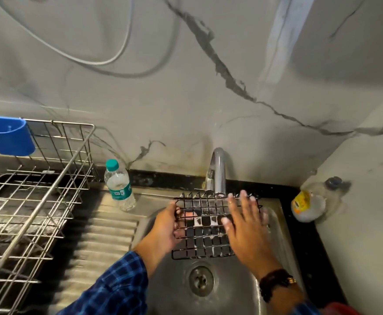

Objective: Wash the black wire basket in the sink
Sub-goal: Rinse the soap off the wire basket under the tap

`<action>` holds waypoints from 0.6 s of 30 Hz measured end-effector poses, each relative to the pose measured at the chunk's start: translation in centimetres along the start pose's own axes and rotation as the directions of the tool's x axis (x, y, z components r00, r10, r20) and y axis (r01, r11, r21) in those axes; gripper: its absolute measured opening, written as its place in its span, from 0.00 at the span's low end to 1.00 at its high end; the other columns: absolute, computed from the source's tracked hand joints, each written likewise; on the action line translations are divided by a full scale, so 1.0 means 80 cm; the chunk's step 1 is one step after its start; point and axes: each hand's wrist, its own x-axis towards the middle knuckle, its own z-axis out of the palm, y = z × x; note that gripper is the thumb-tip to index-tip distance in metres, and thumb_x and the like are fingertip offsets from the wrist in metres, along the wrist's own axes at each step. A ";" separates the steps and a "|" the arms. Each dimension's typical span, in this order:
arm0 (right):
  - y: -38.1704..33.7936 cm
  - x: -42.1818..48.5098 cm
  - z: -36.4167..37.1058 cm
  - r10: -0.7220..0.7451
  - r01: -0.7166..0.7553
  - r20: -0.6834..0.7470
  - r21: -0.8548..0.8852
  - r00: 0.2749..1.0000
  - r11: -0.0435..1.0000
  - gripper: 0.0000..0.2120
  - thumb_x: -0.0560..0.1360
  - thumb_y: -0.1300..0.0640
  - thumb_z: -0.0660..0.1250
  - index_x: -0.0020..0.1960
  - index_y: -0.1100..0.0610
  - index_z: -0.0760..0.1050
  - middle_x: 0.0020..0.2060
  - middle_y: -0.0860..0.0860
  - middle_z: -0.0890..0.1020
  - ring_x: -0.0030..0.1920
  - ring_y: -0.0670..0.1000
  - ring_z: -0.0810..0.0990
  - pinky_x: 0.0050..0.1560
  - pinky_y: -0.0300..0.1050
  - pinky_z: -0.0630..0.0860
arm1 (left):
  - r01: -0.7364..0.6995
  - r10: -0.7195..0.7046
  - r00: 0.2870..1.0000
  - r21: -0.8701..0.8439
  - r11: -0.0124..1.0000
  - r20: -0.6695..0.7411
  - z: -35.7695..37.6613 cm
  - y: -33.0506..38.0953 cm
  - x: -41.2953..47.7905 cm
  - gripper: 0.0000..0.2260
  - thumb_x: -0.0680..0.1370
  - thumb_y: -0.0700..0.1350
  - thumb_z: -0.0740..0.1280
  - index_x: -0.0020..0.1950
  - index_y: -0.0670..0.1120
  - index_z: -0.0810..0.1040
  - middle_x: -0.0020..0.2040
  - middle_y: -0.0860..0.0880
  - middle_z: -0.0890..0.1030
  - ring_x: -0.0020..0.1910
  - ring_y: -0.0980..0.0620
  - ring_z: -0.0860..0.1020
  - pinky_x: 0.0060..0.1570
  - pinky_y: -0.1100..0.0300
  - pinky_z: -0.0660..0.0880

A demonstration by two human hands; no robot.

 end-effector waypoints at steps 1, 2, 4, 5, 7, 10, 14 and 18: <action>0.003 0.000 0.002 0.063 -0.063 0.017 0.009 0.998 0.998 0.33 0.77 0.34 0.32 0.79 0.44 0.31 0.79 0.54 0.33 0.79 0.60 0.35 0.75 0.68 0.41 | -0.003 0.003 1.000 0.003 1.000 0.008 0.003 0.000 0.000 0.17 0.84 0.56 0.58 0.46 0.44 0.77 0.27 0.51 0.74 0.19 0.57 0.63 0.15 0.66 0.56; -0.004 -0.002 0.003 0.087 -0.088 0.026 0.015 0.996 0.996 0.34 0.77 0.33 0.32 0.79 0.46 0.30 0.78 0.56 0.32 0.78 0.62 0.34 0.74 0.70 0.39 | -0.013 0.013 0.999 0.013 1.000 0.030 0.007 0.000 -0.001 0.18 0.84 0.56 0.58 0.43 0.45 0.76 0.24 0.51 0.73 0.17 0.58 0.63 0.15 0.66 0.55; -0.036 -0.009 0.004 -0.002 0.002 0.005 0.021 1.000 1.000 0.34 0.79 0.34 0.33 0.79 0.48 0.31 0.78 0.58 0.31 0.77 0.63 0.32 0.73 0.71 0.35 | -0.038 0.035 0.996 0.027 0.999 0.080 0.018 0.000 -0.005 0.19 0.84 0.56 0.58 0.42 0.45 0.75 0.22 0.51 0.73 0.17 0.57 0.66 0.16 0.66 0.60; -0.056 -0.014 0.005 -0.100 0.100 -0.004 0.020 0.995 0.995 0.33 0.80 0.35 0.34 0.80 0.48 0.32 0.79 0.57 0.33 0.78 0.63 0.32 0.73 0.71 0.33 | -0.039 0.036 0.994 0.026 0.999 0.098 0.024 0.000 -0.008 0.19 0.83 0.57 0.58 0.43 0.45 0.77 0.25 0.49 0.77 0.20 0.55 0.72 0.20 0.63 0.67; -0.087 -0.022 0.008 -0.315 0.315 -0.018 -0.012 0.949 0.949 0.31 0.82 0.37 0.37 0.81 0.48 0.40 0.81 0.55 0.40 0.80 0.61 0.39 0.74 0.70 0.39 | -0.030 0.029 0.991 0.003 1.000 0.130 0.028 -0.001 -0.009 0.22 0.82 0.59 0.59 0.47 0.43 0.82 0.38 0.44 0.84 0.34 0.48 0.82 0.36 0.56 0.78; -0.083 -0.016 0.011 -0.404 0.400 -0.059 -0.067 0.913 0.914 0.30 0.83 0.40 0.46 0.82 0.50 0.48 0.81 0.52 0.49 0.81 0.56 0.48 0.74 0.63 0.47 | -0.015 0.026 0.984 -0.063 0.998 0.177 0.019 0.000 -0.010 0.21 0.79 0.61 0.61 0.44 0.45 0.81 0.34 0.46 0.81 0.28 0.51 0.78 0.27 0.60 0.73; -0.013 -0.011 0.018 -0.137 0.138 -0.090 0.010 0.987 0.990 0.30 0.82 0.39 0.41 0.81 0.46 0.37 0.80 0.49 0.38 0.80 0.53 0.38 0.78 0.62 0.44 | -0.077 0.091 0.989 -0.128 0.989 0.112 -0.003 0.012 -0.002 0.18 0.84 0.57 0.57 0.42 0.46 0.72 0.24 0.52 0.73 0.16 0.59 0.62 0.15 0.68 0.57; -0.016 -0.013 0.018 -0.032 0.034 -0.055 0.029 0.998 0.999 0.31 0.81 0.39 0.42 0.80 0.45 0.34 0.80 0.50 0.35 0.79 0.57 0.34 0.75 0.70 0.39 | -0.142 0.152 0.980 -0.087 0.986 0.128 -0.004 0.016 -0.004 0.18 0.84 0.57 0.57 0.43 0.46 0.75 0.31 0.49 0.79 0.20 0.57 0.64 0.18 0.66 0.58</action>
